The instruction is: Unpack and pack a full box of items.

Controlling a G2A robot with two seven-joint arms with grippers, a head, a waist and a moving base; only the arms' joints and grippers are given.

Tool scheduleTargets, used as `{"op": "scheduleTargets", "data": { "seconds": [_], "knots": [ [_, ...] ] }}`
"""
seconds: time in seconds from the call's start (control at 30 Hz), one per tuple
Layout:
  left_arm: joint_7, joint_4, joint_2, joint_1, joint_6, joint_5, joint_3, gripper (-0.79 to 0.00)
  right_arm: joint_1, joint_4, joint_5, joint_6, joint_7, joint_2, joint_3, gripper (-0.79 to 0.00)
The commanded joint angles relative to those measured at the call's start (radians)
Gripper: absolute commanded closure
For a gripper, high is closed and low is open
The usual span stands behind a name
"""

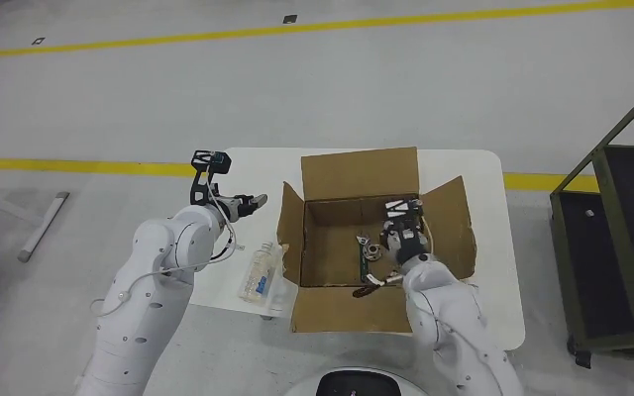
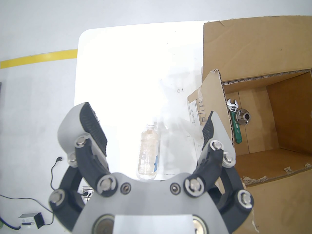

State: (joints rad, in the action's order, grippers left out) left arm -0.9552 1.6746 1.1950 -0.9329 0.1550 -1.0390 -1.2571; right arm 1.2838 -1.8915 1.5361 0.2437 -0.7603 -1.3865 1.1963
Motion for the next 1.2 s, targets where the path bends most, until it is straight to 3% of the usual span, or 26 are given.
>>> {"op": "scheduleTargets", "data": {
  "seconds": [0.0,0.1,0.43,0.6,0.9,1.0,1.17],
  "knots": [
    [0.0,0.0,0.0,0.0,0.0,0.0,0.0,-0.785,-0.054,0.118,-0.005,0.049,-0.016,-0.011,-0.036,0.0],
    [0.0,0.0,0.0,0.0,0.0,0.0,0.0,-0.785,-0.115,0.244,-0.013,0.065,-0.022,-0.022,-0.064,0.0],
    [0.0,0.0,0.0,0.0,0.0,0.0,0.0,-0.785,-0.115,0.244,-0.013,0.065,-0.022,-0.022,-0.064,0.0],
    [0.063,-0.023,-0.003,-0.014,0.013,-0.012,-0.036,-0.785,-0.11,0.264,-0.039,0.033,-0.025,-0.022,-0.048,0.0],
    [0.117,-0.05,-0.01,-0.02,-0.019,-0.102,-0.059,-0.785,-0.311,0.516,-0.172,0.03,-0.268,-0.056,-0.094,0.0],
    [0.117,-0.05,-0.01,-0.02,-0.019,-0.102,-0.059,-0.785,-0.367,0.571,-0.244,0.035,-0.297,-0.07,-0.103,0.0],
    [0.117,-0.05,-0.01,-0.02,-0.019,-0.102,-0.059,-0.785,-0.407,0.617,-0.233,0.043,-0.318,-0.077,-0.118,0.0]
  ]
}}
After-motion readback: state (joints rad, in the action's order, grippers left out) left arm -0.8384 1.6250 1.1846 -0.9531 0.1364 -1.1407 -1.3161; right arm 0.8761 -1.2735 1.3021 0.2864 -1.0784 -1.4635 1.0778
